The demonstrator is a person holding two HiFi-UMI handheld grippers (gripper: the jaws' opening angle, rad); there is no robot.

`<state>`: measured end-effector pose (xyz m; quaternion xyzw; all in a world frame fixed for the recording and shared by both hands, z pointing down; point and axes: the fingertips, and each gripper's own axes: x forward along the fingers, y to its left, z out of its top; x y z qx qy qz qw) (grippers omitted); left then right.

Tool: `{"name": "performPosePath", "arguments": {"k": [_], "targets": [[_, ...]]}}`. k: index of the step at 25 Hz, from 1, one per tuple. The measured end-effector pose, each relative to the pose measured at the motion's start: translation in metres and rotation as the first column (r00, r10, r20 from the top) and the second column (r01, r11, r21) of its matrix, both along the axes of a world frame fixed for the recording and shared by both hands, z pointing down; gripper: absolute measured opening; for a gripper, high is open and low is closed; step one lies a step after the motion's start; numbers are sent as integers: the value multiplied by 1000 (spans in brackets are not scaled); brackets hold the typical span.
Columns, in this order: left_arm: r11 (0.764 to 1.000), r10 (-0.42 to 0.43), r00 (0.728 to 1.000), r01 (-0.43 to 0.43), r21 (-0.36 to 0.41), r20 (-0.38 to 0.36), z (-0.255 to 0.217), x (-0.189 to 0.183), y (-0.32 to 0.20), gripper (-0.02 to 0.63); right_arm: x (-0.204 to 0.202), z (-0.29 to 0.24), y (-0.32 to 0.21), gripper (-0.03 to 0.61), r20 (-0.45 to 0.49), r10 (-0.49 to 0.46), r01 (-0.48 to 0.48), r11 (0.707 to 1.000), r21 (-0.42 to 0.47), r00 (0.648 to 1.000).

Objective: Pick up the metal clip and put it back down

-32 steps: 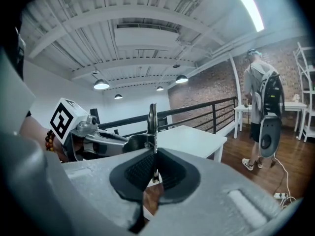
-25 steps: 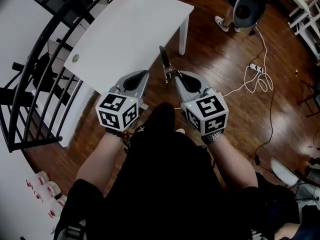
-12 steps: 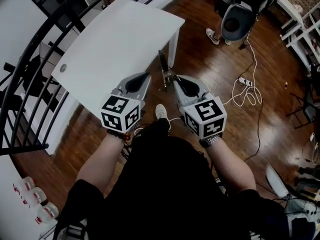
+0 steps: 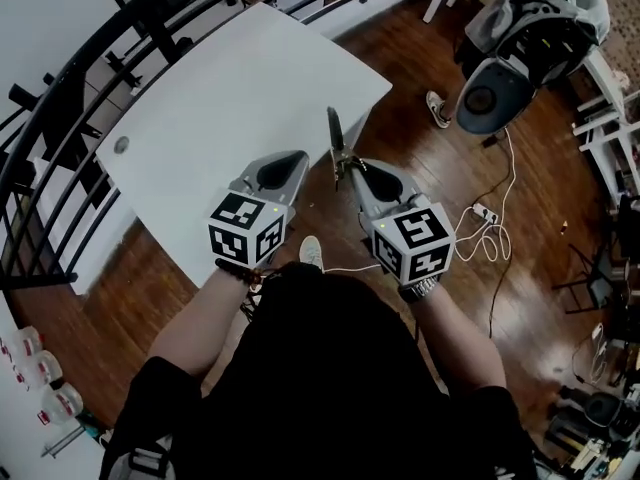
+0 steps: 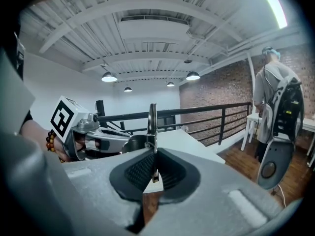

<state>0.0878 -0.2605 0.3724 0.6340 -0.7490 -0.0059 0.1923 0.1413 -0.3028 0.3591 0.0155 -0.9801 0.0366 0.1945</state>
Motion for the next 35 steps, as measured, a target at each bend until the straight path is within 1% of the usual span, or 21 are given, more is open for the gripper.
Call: {"name": "performPosePath", "arguments": {"k": [3,9,16,24,27,30,35], "targets": [[1000,-14,1000,14,1,-3,-3,-23,-12,17,-29,-7,-12,-6,2,-26,26,1000,11,1000],[998,-60,998,60,13,-4,-14,-63,-10,17,-76,-5,-18,-6,-15,-70,70,998,2,997],[992,-121,992,122,33,-16,-18,-92,-11,17,-116,8,-26,-6,-44,-126,126,992,-16,991],[976,-216,976,217,23,-41,-7,-122,-36,17,-157,22,-63,-6,-73,-204,203,979,-19,976],[966,-259,965,260,10,-39,-3,-134,-54,17,-177,27,-85,-6,-72,-245,243,970,-29,967],[950,-311,949,311,-20,-42,0,-152,-78,17,-202,33,-113,-6,-77,-294,290,955,-53,953],[908,-418,907,415,-60,-55,1,-188,-124,17,-242,39,-161,-6,-98,-401,395,916,-71,911]]}}
